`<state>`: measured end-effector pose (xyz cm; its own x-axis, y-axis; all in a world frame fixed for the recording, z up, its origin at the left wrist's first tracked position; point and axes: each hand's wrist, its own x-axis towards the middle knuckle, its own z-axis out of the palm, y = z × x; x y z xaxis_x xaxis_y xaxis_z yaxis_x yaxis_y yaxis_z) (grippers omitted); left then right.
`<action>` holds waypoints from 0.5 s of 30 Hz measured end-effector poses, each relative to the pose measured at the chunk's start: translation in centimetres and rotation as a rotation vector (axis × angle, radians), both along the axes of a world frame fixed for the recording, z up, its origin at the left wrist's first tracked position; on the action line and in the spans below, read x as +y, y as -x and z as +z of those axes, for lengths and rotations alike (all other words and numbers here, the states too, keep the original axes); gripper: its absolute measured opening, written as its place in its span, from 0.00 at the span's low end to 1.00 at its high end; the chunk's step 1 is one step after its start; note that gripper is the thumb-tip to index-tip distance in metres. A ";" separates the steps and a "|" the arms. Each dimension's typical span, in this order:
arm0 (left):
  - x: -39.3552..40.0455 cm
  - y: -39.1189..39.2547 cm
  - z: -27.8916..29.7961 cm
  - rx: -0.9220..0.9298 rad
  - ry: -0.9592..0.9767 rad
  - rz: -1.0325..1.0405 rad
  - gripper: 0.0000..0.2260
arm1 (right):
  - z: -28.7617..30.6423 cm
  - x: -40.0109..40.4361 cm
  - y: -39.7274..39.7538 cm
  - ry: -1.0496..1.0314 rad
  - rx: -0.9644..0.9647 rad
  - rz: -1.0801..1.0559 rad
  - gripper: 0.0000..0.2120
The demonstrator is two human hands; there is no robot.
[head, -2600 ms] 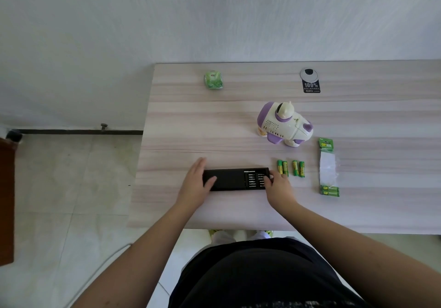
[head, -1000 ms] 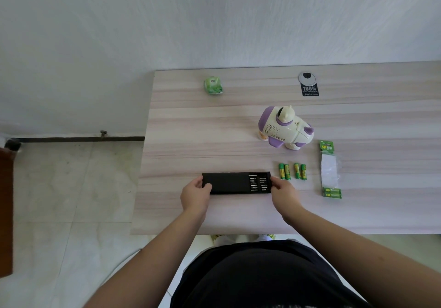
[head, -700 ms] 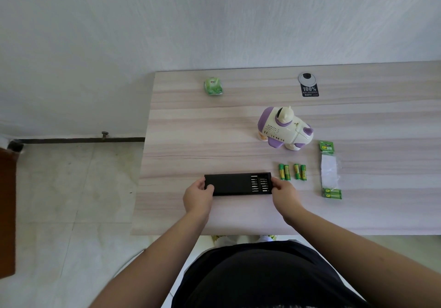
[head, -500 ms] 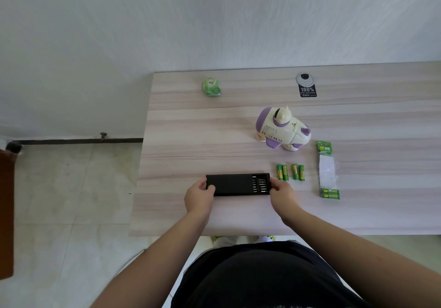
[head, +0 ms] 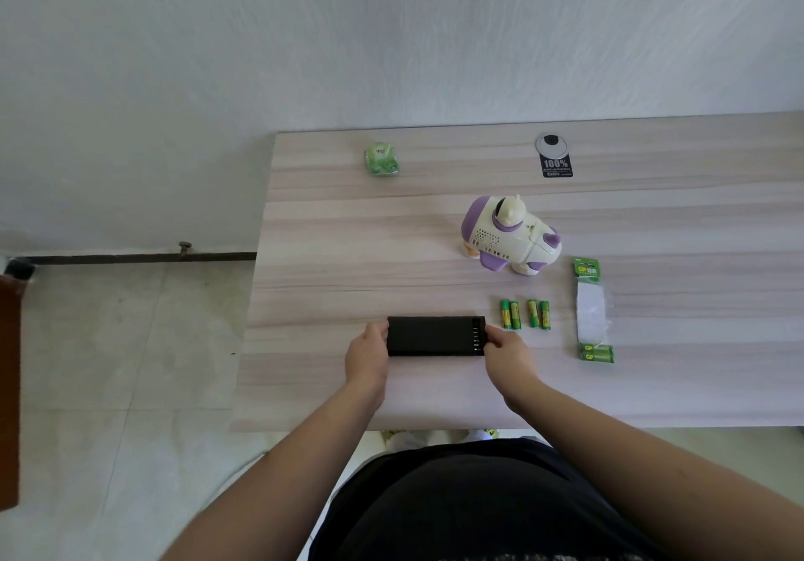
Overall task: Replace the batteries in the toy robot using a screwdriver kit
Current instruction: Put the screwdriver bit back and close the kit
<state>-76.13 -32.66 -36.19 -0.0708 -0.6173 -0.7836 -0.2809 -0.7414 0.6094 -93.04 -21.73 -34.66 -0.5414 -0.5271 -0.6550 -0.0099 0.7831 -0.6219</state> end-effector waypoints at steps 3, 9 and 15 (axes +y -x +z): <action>0.0 0.2 1.1 0.021 -0.021 0.010 0.22 | 0.1 0.1 0.2 -0.002 0.011 0.005 0.22; 1.0 1.1 1.6 0.024 -0.027 0.015 0.29 | -0.1 -0.2 0.1 -0.022 0.008 -0.002 0.24; 1.5 1.6 1.9 -0.006 0.007 -0.046 0.15 | -0.2 -0.2 -0.3 0.066 -0.024 -0.049 0.09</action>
<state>-77.68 -31.20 -34.30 -0.0941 -0.6188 -0.7799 -0.3185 -0.7235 0.6125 -92.79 -21.88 -34.82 -0.5521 -0.5428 -0.6328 0.0436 0.7392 -0.6721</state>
